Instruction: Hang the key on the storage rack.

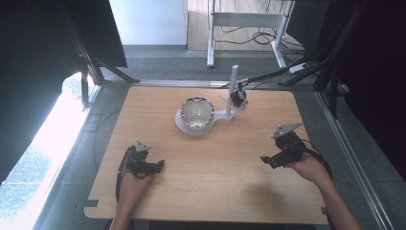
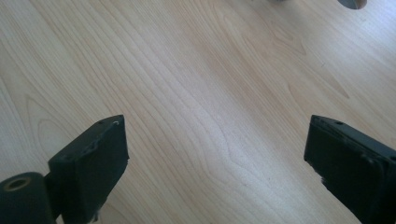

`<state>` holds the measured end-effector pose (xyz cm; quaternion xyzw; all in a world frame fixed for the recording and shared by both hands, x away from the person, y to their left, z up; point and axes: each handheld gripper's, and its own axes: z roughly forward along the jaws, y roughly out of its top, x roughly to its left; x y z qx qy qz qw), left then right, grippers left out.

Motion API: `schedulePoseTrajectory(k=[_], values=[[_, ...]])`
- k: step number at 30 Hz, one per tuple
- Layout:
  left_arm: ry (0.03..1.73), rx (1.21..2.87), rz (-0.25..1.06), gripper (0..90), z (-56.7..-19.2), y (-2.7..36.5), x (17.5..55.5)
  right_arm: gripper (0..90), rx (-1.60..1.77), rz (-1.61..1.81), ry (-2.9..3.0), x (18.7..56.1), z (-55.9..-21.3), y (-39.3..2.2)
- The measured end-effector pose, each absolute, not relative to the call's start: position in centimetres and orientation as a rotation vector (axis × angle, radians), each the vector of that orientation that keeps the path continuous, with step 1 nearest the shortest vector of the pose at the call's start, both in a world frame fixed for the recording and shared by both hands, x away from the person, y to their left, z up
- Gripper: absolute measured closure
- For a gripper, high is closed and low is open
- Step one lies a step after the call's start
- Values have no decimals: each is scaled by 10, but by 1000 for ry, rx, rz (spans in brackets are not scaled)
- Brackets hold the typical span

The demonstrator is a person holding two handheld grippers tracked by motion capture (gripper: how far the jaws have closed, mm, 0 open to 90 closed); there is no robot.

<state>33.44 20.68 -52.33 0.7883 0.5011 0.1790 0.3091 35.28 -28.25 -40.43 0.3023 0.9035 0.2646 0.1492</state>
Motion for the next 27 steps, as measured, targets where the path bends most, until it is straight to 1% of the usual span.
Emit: schedulePoseTrajectory(k=[9,27], values=[[1323,2084,472,31,-523,207,334,34,882,776,2603,344,-428,-283],[1325,2081,472,31,-523,207,334,36,897,848,2575,332,-479,-272]])
